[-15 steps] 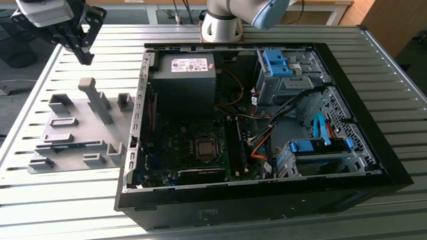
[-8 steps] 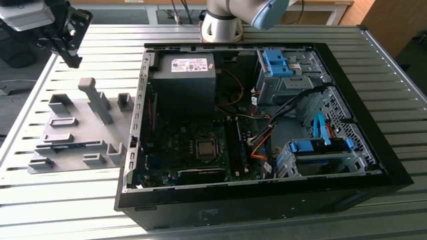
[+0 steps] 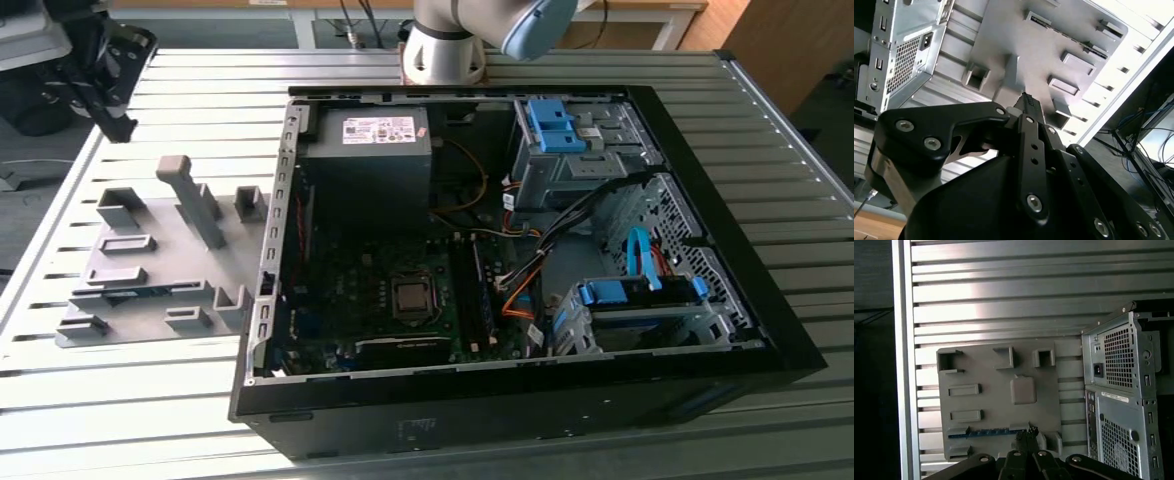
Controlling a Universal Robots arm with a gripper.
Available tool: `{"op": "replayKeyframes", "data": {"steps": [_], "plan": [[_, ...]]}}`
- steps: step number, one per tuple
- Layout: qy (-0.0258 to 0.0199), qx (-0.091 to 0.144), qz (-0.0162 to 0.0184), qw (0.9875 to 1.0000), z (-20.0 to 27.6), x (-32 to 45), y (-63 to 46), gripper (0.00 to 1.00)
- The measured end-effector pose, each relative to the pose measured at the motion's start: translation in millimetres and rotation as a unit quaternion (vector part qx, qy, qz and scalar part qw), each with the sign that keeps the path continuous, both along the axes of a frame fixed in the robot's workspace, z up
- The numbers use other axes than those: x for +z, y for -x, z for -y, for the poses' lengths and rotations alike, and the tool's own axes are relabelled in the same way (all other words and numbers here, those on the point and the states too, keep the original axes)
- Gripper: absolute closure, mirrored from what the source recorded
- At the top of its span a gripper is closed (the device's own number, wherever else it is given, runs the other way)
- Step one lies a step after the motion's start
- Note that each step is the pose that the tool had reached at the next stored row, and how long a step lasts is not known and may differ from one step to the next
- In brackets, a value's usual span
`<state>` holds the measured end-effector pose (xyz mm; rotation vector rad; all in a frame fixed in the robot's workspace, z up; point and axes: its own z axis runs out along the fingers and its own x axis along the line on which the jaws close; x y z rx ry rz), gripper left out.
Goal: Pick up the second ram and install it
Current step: 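Reach for the second ram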
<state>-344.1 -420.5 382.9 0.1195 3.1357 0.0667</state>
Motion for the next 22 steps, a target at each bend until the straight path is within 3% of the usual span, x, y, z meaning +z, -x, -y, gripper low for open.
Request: {"op": "replayKeyframes", "data": {"steps": [7,18,22], "plan": [[0.0,0.0,-0.0001,1.0,12.1,-2.4,15.8,0.89],[0.0,0.0,-0.0047,1.0,17.8,-7.5,47.0,0.89],[0.0,0.0,-0.0055,1.0,18.4,-7.9,51.4,0.89]]}}
